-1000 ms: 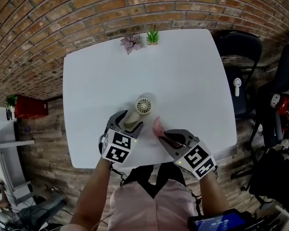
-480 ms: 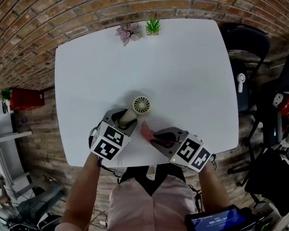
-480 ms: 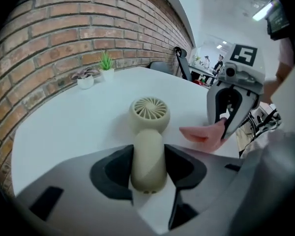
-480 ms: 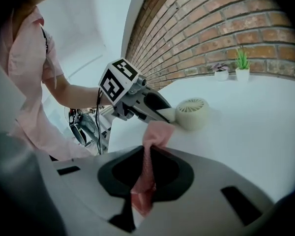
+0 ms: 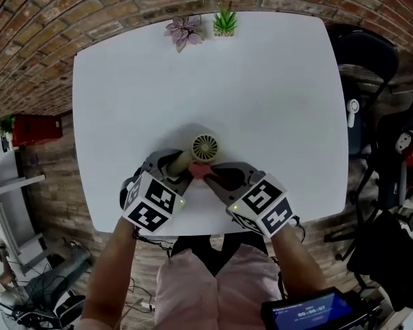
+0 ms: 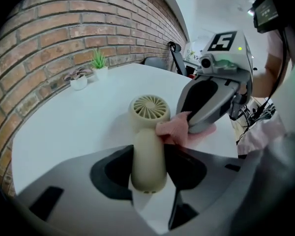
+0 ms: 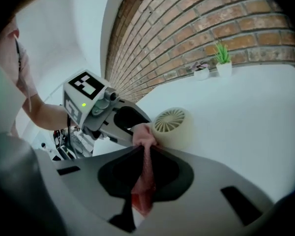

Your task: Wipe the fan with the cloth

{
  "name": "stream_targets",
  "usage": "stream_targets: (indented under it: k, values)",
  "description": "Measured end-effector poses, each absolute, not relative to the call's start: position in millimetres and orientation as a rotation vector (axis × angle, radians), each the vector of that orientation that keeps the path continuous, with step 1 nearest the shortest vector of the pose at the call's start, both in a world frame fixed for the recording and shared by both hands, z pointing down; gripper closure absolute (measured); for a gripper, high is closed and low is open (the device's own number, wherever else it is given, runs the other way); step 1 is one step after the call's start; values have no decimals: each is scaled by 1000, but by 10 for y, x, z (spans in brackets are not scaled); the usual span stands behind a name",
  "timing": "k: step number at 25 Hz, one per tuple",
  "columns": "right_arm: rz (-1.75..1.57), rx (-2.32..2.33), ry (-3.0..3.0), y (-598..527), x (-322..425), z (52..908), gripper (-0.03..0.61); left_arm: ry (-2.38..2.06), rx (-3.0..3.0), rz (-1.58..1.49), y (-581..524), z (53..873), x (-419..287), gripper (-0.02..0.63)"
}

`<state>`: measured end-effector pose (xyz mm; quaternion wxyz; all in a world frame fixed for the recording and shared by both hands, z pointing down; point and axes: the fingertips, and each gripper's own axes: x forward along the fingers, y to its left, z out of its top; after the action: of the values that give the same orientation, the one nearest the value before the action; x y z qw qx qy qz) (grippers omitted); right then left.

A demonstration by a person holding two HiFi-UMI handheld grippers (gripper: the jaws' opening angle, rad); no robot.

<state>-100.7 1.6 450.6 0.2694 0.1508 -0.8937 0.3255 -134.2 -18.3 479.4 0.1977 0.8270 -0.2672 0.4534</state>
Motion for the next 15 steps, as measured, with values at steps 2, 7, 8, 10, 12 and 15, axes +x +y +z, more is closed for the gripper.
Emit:
stream_targets:
  k: [2, 7, 8, 10, 12, 15]
  values:
    - [962, 493, -2378, -55, -1013, 4529, 538, -745, 2313, 1275, -185, 4794, -1351, 417]
    - [1111, 654, -2323, -96, -991, 4568, 540, -727, 2312, 1291, -171, 4796, -1351, 417]
    - [1126, 674, -2314, -100, -978, 4575, 540, -723, 2314, 1293, -172, 4797, -1350, 417]
    - [1139, 703, -2295, -108, -949, 4592, 539, -716, 2317, 1297, -174, 4798, -1354, 417]
    - [1144, 724, -2277, -117, -908, 4610, 540, -707, 2318, 1303, -176, 4801, -1356, 417]
    - [1150, 755, -2258, -138, -838, 4631, 540, -692, 2319, 1315, -177, 4809, -1352, 417]
